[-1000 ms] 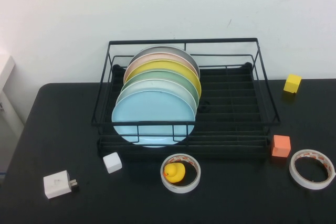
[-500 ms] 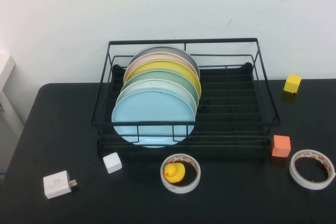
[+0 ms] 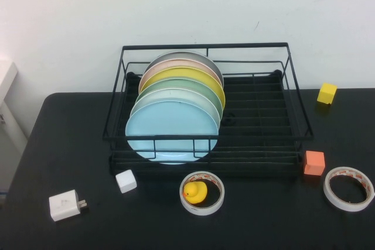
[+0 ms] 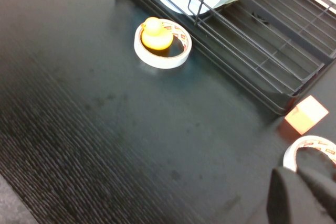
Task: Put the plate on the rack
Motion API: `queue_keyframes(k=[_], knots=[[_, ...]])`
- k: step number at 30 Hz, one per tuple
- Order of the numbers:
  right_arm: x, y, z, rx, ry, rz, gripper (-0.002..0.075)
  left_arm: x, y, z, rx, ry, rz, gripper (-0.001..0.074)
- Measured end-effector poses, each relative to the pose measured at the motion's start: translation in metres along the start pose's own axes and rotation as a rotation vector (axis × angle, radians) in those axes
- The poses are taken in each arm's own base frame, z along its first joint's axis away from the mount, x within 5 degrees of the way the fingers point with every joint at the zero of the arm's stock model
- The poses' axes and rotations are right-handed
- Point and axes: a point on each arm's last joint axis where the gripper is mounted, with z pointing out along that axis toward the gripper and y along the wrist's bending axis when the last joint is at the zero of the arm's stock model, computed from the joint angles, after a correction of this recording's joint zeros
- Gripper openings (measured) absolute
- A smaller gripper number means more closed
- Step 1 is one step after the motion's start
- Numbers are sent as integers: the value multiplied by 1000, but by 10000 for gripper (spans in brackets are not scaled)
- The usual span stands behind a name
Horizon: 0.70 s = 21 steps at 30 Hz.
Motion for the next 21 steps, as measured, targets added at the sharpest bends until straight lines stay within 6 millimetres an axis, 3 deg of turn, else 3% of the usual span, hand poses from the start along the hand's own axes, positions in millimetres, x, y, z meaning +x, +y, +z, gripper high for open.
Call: queue_keyframes(k=[6, 21], knots=[[0, 0, 0, 0, 0, 0, 0, 0, 2, 0, -30, -7, 131, -2], [0, 0, 0, 0, 0, 0, 0, 0, 2, 0, -31, -8, 135, -1]])
